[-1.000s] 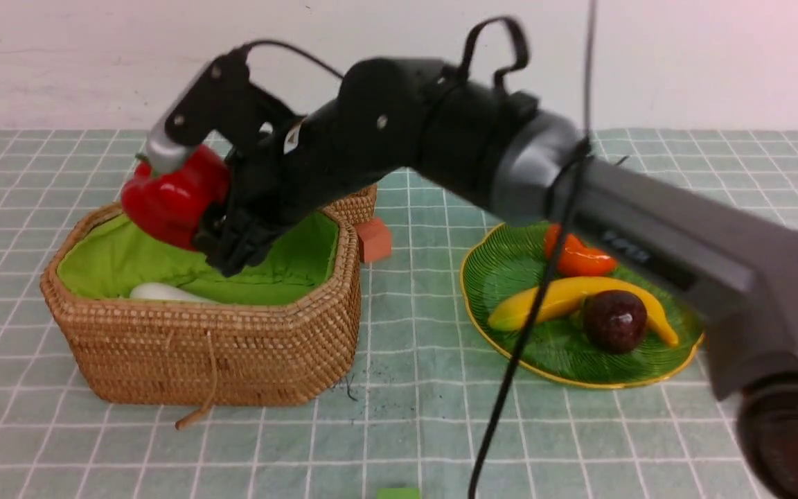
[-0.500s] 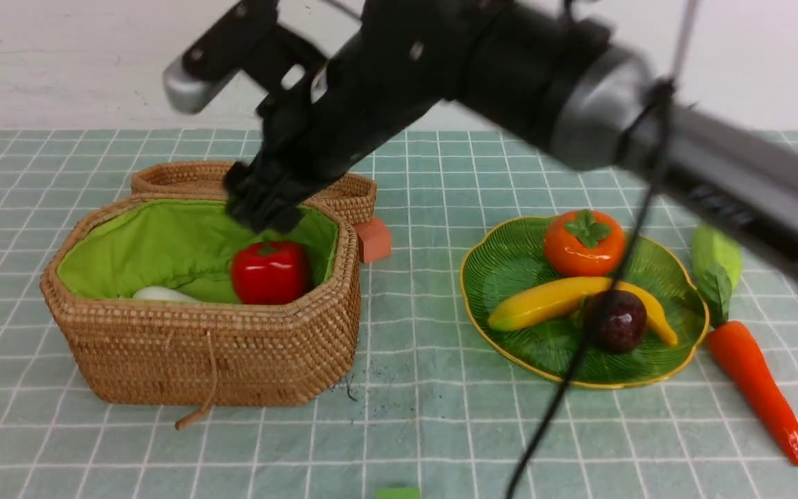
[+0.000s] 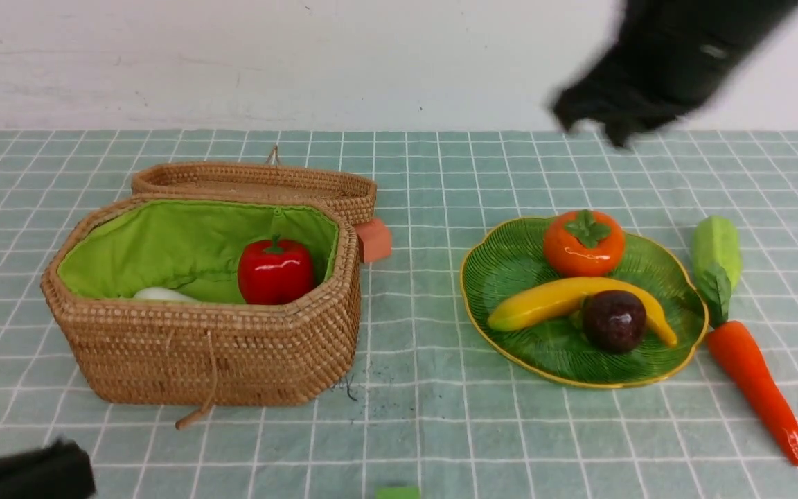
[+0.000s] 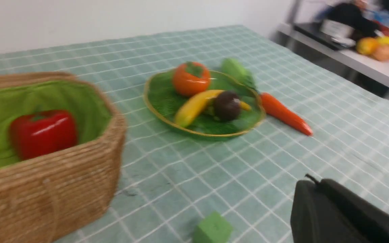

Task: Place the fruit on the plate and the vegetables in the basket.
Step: Use the right arm to grab a carrot and put it into the left basket

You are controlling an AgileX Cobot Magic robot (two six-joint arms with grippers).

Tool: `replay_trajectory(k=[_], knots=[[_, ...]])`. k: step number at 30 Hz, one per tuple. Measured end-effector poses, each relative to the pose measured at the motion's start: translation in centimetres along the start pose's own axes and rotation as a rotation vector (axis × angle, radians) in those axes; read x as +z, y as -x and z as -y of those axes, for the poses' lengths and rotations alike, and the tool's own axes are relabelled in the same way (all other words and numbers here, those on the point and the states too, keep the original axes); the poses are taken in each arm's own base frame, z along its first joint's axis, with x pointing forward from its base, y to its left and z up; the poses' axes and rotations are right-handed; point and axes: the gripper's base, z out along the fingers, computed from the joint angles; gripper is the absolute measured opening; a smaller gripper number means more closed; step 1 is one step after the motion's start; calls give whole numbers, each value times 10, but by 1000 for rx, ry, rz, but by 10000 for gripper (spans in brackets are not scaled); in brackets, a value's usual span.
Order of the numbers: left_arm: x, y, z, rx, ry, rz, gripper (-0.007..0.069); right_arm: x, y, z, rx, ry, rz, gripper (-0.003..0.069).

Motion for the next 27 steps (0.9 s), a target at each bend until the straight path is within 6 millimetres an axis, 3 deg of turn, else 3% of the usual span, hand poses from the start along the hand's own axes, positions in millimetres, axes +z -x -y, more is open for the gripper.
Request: replay_trajectory(k=[4,6,9,14,17,23,27], knots=[[0,2,5,63,-56,19,-13,48,-56,55,171,-66,-231,54],[0,2,6,83,-69,26,-13,73,-78,73,248,-63,-265,106],[0,2,7,98,-77,27,-13,113,-108,103,367,-64,-222,247],[0,2,7,104,-77,29,-13,150,-121,123,414,-48,-146,452],[0,3,7,107,-73,35,-13,165,-120,121,405,-10,-140,503],[0,3,7,106,-70,41,-13,195,-123,121,364,22,-146,505],[0,3,6,123,-64,35,-13,213,-130,120,352,33,-188,391]])
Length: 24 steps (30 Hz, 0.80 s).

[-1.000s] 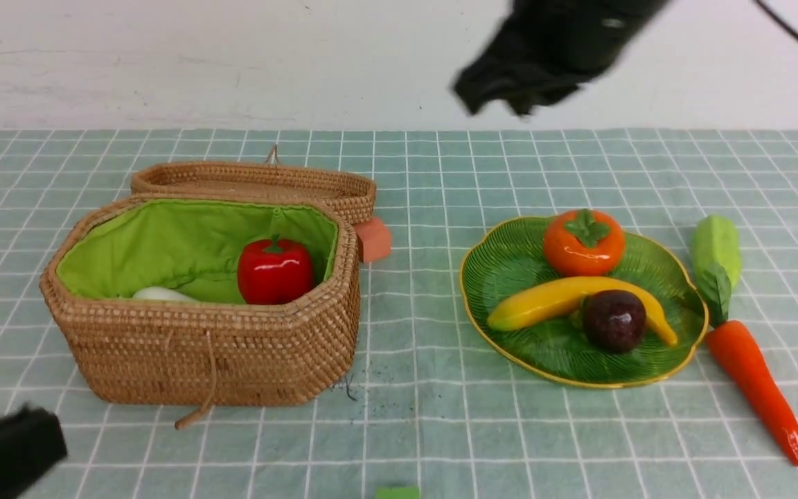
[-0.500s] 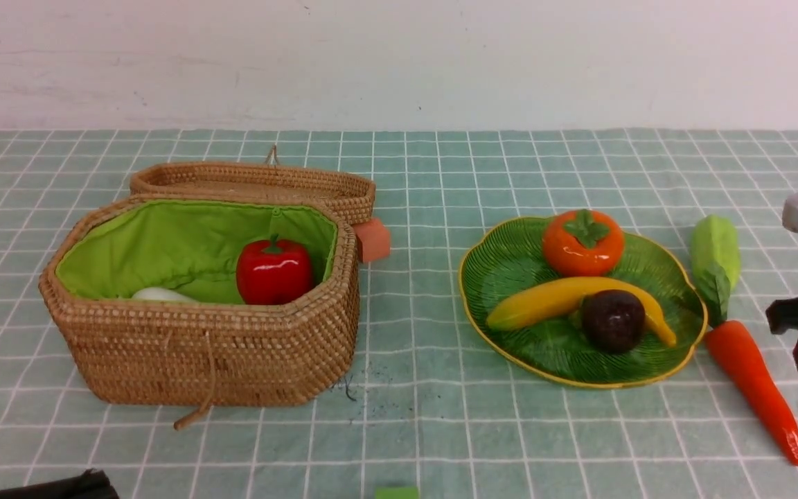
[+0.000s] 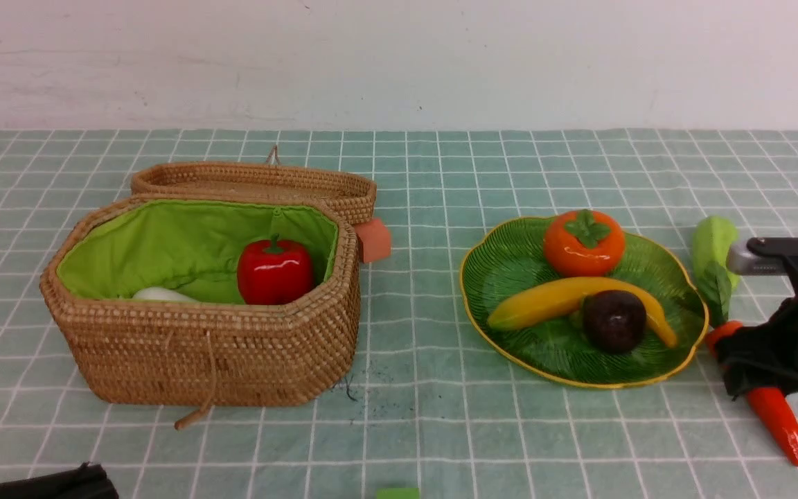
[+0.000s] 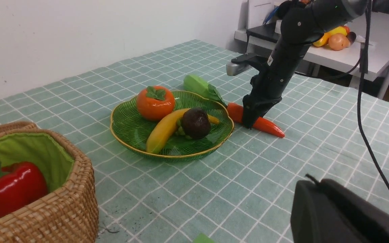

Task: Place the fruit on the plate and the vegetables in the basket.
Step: Use the right arm to grab a carrot and put it into the left basket

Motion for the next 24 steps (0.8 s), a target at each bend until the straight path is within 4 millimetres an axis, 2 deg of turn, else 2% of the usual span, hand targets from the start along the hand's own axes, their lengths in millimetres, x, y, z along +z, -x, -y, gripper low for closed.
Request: replay_trajectory(k=[3,8,10,11,12,14,17,19,20,21,24], knots=[[0,0,0,10,5,-3,-13,2,-3,0,-4,6,-28,285],[0,-1,-1,14,13,-9,-13,-7,-10,-3,4,25,-106,281],[0,-2,-3,38,27,-18,-13,-22,-16,-7,46,47,-161,281],[0,-2,-3,43,36,-22,-13,-39,-18,-13,68,58,-167,281],[0,-2,-4,45,38,-24,-13,-41,-18,-13,75,59,-169,281],[0,-2,-5,4,56,-25,-13,-82,-22,-30,76,89,-142,281],[0,-2,-9,-74,99,-23,-13,-135,-15,-70,-52,172,9,281],[-1,-3,-11,-81,126,-23,-13,-157,-9,-93,-163,229,102,281],[-1,-3,-15,-96,169,-25,-13,-185,-1,-126,-305,320,226,281],[-2,-3,-18,-119,196,-25,-13,-201,5,-148,-417,374,317,281],[-3,-4,-24,-159,271,-27,-13,-231,18,-209,-670,514,497,281]])
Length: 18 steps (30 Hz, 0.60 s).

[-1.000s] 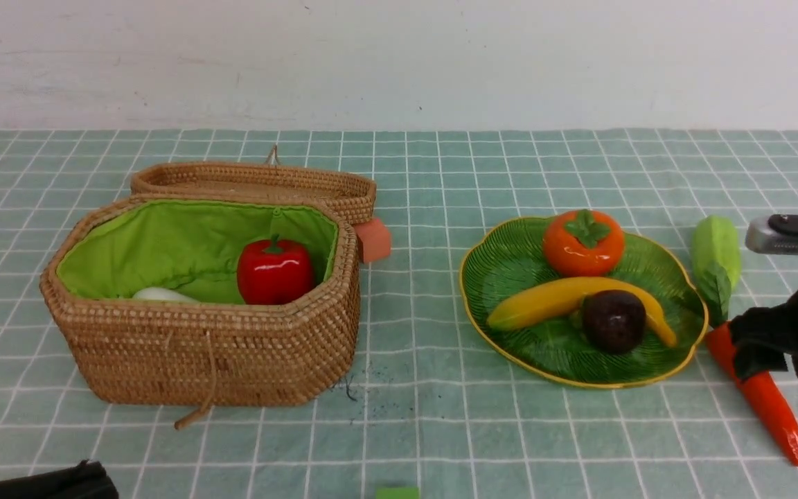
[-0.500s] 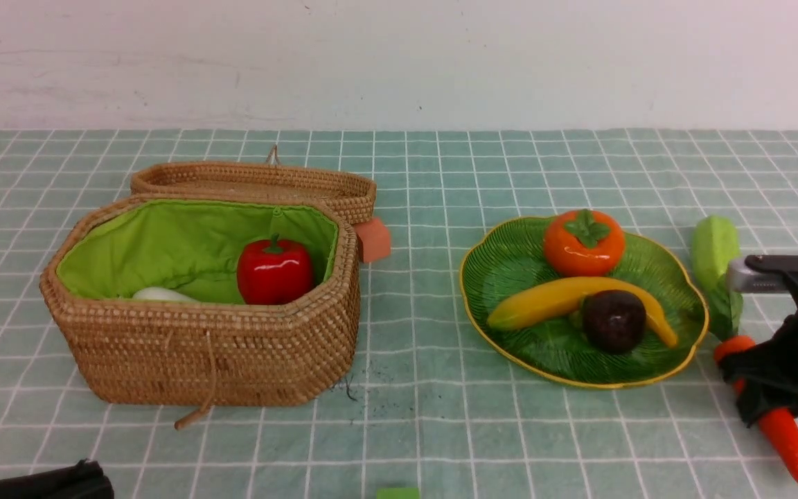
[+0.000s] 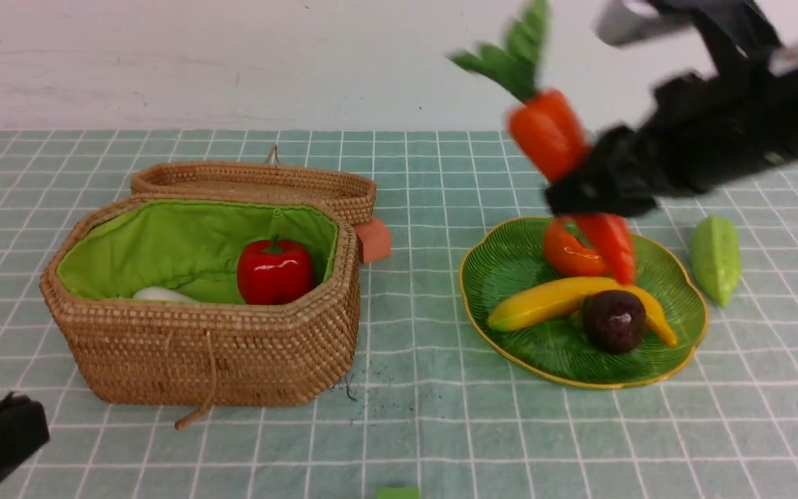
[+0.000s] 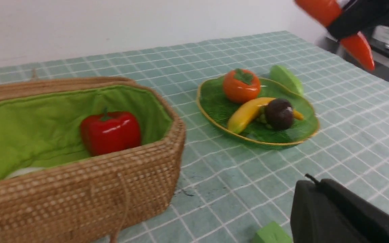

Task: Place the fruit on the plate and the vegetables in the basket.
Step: Use the right arm to grab a carrot and put it into the left basket

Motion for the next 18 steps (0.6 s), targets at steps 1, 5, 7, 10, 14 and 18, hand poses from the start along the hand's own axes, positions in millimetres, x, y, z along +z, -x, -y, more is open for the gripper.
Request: replay_trajectory(k=[1,5,7,10,14,18], knots=[[0,-1,-2,-23,22,-5,-13,12,18,-15,-104,51,53,281],[0,-4,-9,-100,96,-38,-13,66,57,-43,-268,162,136,281],[-1,-5,-11,-117,123,-52,-13,99,65,-49,-300,186,145,281],[-1,-6,-12,-125,138,-62,-13,151,67,-50,-318,207,133,281],[-1,-7,-12,-129,142,-64,-13,211,60,-49,-330,220,111,285],[-1,-7,-12,-130,142,-65,-13,246,48,-46,-337,229,75,417]])
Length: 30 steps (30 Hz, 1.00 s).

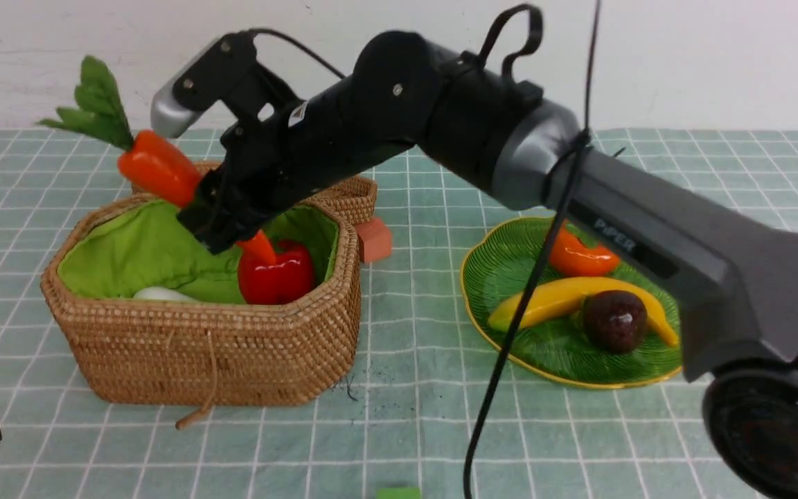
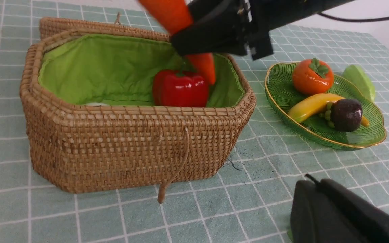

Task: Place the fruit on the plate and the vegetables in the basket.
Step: Use the right arm to grab a carrot and put it into the left basket, then take a chayote with your right arm and place it on the basket on the left.

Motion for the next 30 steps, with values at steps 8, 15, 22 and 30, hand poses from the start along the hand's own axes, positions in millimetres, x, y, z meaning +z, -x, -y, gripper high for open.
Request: replay_trajectory(k=[8,15,22,30], knots=[[0,1,1,25,-11,15,-13,-42,14,-8,41,0,-180,670],[-1,7,7,29,-73,81,-13,-143,31,14,123,-337,-371,482],[-1,8,11,58,-114,95,-13,-246,-69,134,753,-752,-447,265],[-1,8,11,64,-115,89,-13,-280,-217,183,1231,-742,-566,469]])
